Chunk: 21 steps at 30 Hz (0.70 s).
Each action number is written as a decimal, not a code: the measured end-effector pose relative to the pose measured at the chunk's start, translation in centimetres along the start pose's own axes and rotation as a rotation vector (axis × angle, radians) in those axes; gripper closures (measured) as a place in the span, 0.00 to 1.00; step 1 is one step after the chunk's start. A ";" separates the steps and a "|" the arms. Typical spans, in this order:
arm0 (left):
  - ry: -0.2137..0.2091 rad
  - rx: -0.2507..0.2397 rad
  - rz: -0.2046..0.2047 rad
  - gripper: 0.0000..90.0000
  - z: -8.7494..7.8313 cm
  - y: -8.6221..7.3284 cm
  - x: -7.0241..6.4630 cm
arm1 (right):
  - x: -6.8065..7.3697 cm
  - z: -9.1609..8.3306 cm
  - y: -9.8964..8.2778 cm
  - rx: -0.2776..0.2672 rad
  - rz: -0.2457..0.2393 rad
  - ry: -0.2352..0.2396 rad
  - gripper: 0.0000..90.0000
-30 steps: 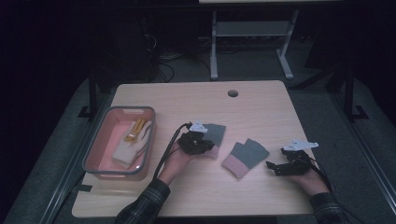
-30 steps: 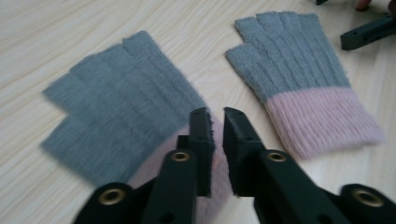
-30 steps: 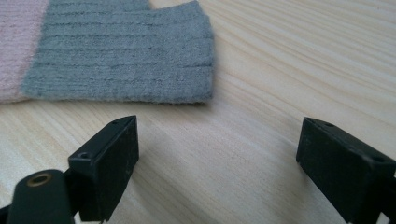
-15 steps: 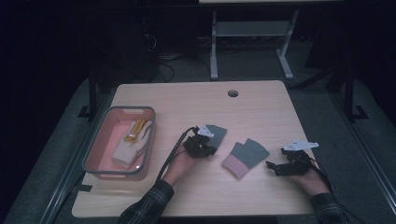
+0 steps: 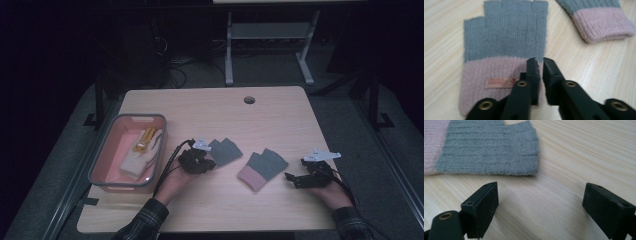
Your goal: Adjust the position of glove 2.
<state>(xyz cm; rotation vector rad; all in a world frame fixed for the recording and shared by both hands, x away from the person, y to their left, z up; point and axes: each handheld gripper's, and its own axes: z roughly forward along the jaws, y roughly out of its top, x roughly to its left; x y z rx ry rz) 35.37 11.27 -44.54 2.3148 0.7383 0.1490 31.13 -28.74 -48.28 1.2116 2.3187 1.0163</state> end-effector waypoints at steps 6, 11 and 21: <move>0.006 -0.022 0.034 0.71 0.6 1.0 0.0 | 0.0 0.0 0.0 0.000 0.000 0.000 0.14; 0.004 0.006 0.069 0.65 1.9 1.7 -0.3 | 0.0 0.0 0.0 -0.001 0.001 0.001 0.14; 0.026 0.027 0.061 0.94 2.8 1.6 0.0 | 0.0 0.0 0.0 -0.001 0.000 0.001 0.14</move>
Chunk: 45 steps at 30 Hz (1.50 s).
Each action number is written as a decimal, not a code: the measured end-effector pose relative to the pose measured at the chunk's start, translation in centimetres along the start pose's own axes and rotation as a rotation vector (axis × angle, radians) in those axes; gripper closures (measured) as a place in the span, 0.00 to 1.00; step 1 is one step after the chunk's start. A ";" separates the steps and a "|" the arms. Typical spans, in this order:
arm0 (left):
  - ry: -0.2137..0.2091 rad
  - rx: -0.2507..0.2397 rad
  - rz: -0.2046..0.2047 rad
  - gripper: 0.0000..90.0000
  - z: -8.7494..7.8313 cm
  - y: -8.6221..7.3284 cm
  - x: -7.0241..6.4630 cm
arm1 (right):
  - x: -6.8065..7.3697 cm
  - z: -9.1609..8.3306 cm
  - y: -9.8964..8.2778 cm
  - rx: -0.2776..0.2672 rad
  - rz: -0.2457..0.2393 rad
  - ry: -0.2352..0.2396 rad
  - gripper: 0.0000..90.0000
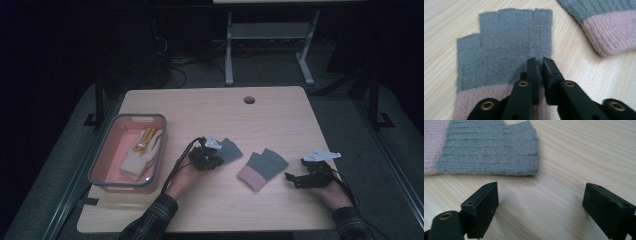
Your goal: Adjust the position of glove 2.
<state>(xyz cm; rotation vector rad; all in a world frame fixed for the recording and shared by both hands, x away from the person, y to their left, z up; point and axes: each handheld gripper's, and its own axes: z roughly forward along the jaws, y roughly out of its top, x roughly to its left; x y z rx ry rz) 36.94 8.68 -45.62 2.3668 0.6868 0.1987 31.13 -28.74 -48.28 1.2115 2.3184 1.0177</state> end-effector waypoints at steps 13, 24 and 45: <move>-0.048 -0.134 -0.065 0.97 -2.3 1.5 -0.1 | 0.0 0.0 0.0 0.001 0.002 -0.001 0.15; -0.053 -0.178 -0.082 0.97 -3.1 2.7 -0.1 | 1.0 -1.6 2.2 -0.065 -0.007 0.075 0.75; -0.064 -0.207 -0.115 0.97 -3.8 2.8 0.0 | 6.9 3.8 5.5 0.048 -0.127 0.245 1.00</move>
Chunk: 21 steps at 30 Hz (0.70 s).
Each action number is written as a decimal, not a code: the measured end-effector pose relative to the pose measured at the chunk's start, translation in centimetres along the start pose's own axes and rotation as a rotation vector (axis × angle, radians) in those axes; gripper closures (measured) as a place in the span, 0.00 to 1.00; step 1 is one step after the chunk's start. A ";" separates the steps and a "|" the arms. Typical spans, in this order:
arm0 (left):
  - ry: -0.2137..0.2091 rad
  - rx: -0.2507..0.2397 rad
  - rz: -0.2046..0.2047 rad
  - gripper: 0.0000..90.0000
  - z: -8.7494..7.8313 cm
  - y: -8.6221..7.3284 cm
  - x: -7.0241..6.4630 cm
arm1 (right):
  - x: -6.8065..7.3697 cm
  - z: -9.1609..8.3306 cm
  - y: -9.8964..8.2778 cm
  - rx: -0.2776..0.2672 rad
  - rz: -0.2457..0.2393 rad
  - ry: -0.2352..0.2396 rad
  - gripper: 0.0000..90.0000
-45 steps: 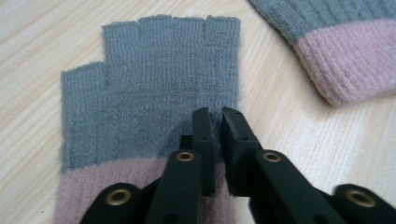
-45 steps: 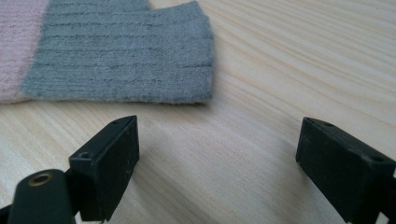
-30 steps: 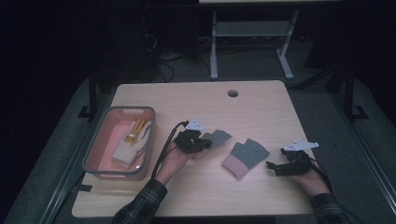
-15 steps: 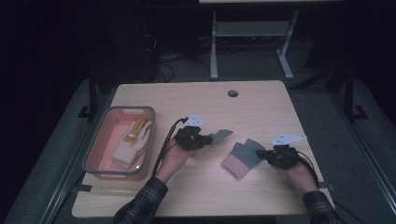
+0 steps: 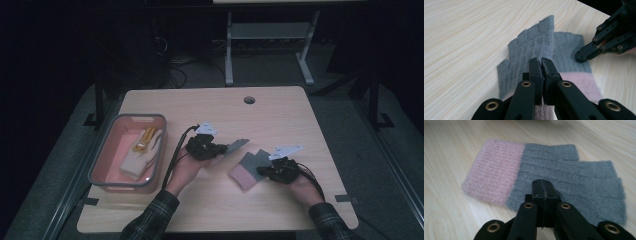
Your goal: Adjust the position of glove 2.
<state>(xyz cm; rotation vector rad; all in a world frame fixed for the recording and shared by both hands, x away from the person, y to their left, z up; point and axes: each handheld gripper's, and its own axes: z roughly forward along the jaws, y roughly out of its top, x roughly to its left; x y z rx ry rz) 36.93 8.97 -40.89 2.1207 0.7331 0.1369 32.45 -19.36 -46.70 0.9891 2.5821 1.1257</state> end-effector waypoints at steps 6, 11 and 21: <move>-0.009 0.001 -0.002 0.97 0.1 0.1 -0.3 | 1.0 1.3 1.2 0.005 -0.032 0.016 1.00; -0.015 -0.002 -0.013 0.97 0.0 0.4 -0.5 | 1.8 2.3 2.0 -0.001 -0.035 0.019 1.00; -0.025 0.016 -0.044 0.97 0.3 0.7 -1.9 | 2.2 2.9 2.4 -0.005 -0.034 0.021 1.00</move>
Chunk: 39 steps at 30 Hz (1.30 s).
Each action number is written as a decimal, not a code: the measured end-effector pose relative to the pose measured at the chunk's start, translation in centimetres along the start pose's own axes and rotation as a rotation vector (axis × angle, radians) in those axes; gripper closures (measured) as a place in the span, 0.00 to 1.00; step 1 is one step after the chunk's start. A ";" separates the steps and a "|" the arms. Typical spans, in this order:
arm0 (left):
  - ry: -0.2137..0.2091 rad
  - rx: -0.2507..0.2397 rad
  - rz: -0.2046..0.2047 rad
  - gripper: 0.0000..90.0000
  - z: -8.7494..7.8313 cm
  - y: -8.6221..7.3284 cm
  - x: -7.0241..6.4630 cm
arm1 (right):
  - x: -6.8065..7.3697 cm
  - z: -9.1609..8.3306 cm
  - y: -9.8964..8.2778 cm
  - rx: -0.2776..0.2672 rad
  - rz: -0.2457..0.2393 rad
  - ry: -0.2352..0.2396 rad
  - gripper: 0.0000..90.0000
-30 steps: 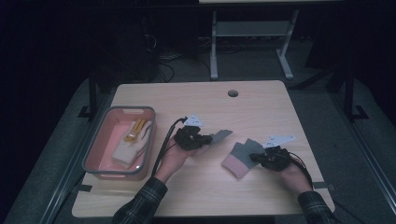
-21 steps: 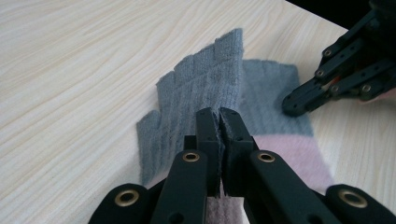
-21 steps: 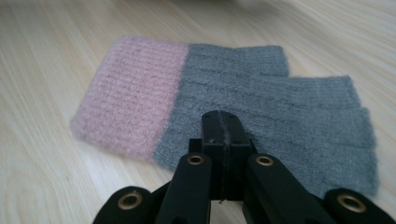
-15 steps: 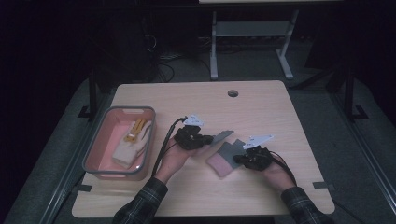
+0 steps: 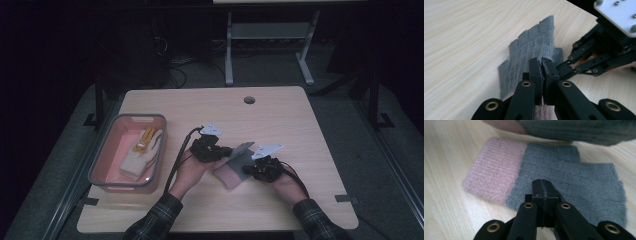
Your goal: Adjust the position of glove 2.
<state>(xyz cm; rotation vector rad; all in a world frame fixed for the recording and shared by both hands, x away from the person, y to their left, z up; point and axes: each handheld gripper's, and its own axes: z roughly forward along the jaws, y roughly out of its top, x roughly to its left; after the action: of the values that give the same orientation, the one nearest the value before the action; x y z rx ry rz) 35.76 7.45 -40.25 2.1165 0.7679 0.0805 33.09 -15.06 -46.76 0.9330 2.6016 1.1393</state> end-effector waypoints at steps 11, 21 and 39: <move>0.003 0.038 0.010 0.97 1.2 0.3 -1.8 | -0.6 -1.6 -0.4 -0.028 0.014 -0.005 0.91; -0.033 0.076 0.026 0.97 2.5 -0.6 -2.9 | -4.6 -5.9 -3.5 -0.058 0.112 -0.095 0.80; -0.080 0.110 0.063 0.81 3.8 -2.5 -3.6 | -6.2 -6.7 -6.0 -0.028 0.199 -0.157 0.31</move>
<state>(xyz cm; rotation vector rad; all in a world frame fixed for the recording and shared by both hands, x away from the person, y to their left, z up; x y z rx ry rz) 32.83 3.87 -43.81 2.2343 0.6714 -0.0131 32.65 -25.96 -46.96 1.2447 2.4061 1.0936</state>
